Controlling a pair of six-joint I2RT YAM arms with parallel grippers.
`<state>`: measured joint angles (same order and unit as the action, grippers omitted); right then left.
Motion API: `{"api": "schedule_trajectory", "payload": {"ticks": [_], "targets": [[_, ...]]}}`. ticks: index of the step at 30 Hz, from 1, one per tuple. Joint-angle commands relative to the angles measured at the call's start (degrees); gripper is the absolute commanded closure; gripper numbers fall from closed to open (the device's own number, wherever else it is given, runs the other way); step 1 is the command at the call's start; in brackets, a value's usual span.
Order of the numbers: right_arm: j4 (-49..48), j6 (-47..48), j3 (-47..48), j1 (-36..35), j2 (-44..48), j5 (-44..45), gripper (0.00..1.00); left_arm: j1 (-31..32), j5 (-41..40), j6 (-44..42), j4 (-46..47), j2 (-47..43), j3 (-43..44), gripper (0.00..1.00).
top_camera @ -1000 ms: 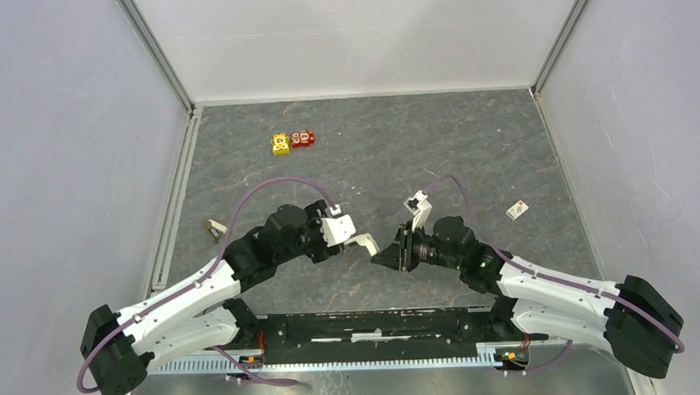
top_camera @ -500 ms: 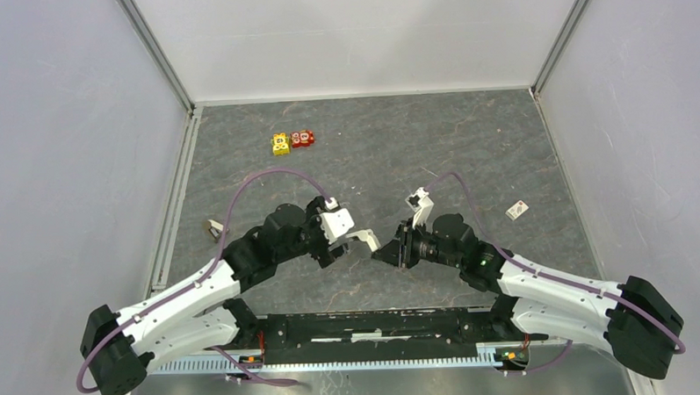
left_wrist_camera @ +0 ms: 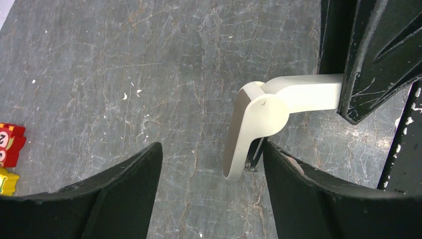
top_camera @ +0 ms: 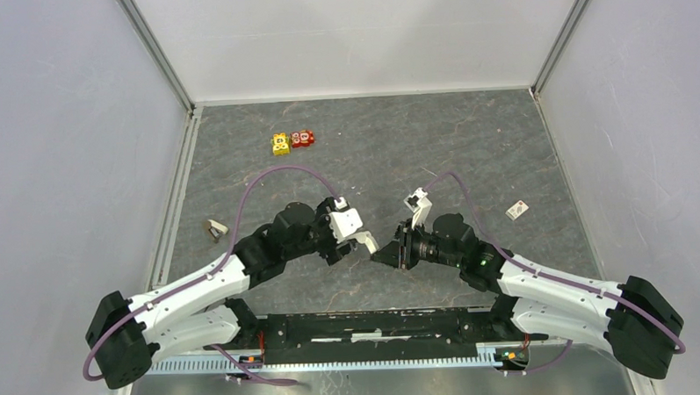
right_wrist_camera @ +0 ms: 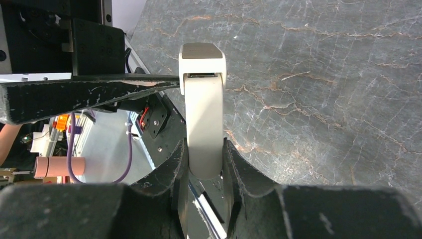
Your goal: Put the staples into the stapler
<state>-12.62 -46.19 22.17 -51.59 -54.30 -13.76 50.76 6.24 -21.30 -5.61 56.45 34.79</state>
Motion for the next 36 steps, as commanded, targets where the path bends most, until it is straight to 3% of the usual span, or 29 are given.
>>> {"api": "schedule_trajectory", "payload": {"ticks": [1,7,16,22,29,31,36], "targets": [[-2.96,-0.39,2.57,0.22,0.93,-0.74,1.0,0.82,1.49,1.44,3.89,0.49,0.27,0.21],[-5.25,-1.68,2.64,0.17,0.21,-1.08,1.0,1.52,0.39,1.34,3.94,-1.0,-0.76,0.31],[-6.95,-3.39,5.68,1.92,-1.06,-2.13,0.99,1.58,-0.21,5.95,6.52,-3.65,-1.99,0.59],[-5.81,-1.67,8.6,2.92,-0.62,0.7,0.7,1.63,-4.54,13.75,9.37,-4.93,-1.64,0.76],[-8.34,3.13,8.22,2.86,3.41,8.85,0.26,1.55,-13.25,32.38,14.28,-6.94,-1.92,0.78],[-10.66,4.49,7.47,2.81,4.16,10.43,0.21,1.61,-15.24,37.27,14.14,-6.88,-1.2,0.78],[-15.73,5.56,6.71,2.73,3.09,11.56,0.22,1.63,-16.61,46.27,14.48,-6.01,1.03,0.78]]}}
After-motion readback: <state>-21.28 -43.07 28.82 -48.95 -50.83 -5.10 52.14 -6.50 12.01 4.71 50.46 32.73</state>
